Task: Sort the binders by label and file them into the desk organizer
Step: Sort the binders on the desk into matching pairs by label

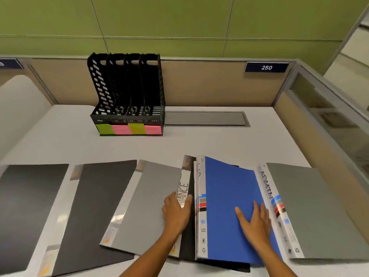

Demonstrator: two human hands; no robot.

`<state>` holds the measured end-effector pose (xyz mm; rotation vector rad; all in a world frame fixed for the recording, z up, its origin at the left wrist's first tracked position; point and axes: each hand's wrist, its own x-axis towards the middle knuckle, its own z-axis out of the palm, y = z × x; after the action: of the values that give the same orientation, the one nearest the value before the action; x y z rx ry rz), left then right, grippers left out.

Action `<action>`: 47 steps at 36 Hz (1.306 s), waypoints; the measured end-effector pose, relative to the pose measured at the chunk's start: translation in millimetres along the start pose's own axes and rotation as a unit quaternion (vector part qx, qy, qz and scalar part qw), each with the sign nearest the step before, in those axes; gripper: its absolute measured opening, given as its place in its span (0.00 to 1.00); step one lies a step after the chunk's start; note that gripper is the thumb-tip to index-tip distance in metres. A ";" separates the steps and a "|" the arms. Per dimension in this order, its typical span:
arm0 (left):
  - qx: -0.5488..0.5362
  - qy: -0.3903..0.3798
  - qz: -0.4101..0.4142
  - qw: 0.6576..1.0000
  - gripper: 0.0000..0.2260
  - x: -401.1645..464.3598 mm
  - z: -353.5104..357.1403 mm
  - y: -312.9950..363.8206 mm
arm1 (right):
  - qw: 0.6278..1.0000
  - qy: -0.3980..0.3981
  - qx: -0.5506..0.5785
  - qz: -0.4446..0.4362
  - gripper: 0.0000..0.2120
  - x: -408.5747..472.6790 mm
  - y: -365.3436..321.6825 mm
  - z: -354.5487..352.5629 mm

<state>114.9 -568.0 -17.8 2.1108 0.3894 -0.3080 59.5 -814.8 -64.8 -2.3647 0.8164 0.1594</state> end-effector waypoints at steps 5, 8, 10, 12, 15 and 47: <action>-0.040 -0.031 -0.006 0.999 0.33 0.2 -2.8 -2.3 | 0.993 0.044 -0.008 -0.112 0.39 -13.2 -16.7 -5.3; -0.060 -0.043 -0.031 0.997 0.33 3.3 -3.1 -1.7 | 0.968 0.060 -0.006 -0.245 0.38 -35.7 -39.3 -5.7; -0.060 -0.039 -0.051 0.996 0.35 6.0 -3.1 -1.9 | 0.952 0.040 -0.004 -0.304 0.38 -53.2 -55.4 -2.2; -0.055 -0.037 -0.066 0.996 0.35 8.5 -3.1 -2.2 | 0.938 0.011 -0.009 -0.346 0.38 -67.7 -68.1 4.4; -0.052 -0.042 -0.074 0.995 0.26 9.2 -4.1 -2.0 | 0.933 -0.034 -0.008 -0.359 0.39 -80.9 -78.8 17.3; -0.180 -0.165 -0.093 0.965 0.13 22.7 -63.7 -29.1 | 0.952 -0.128 -0.156 -0.231 0.36 -92.7 -120.8 17.3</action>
<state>128.7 -495.8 -14.5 1.6345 0.4106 -0.6407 58.3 -682.4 12.4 -2.6832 0.1061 0.4121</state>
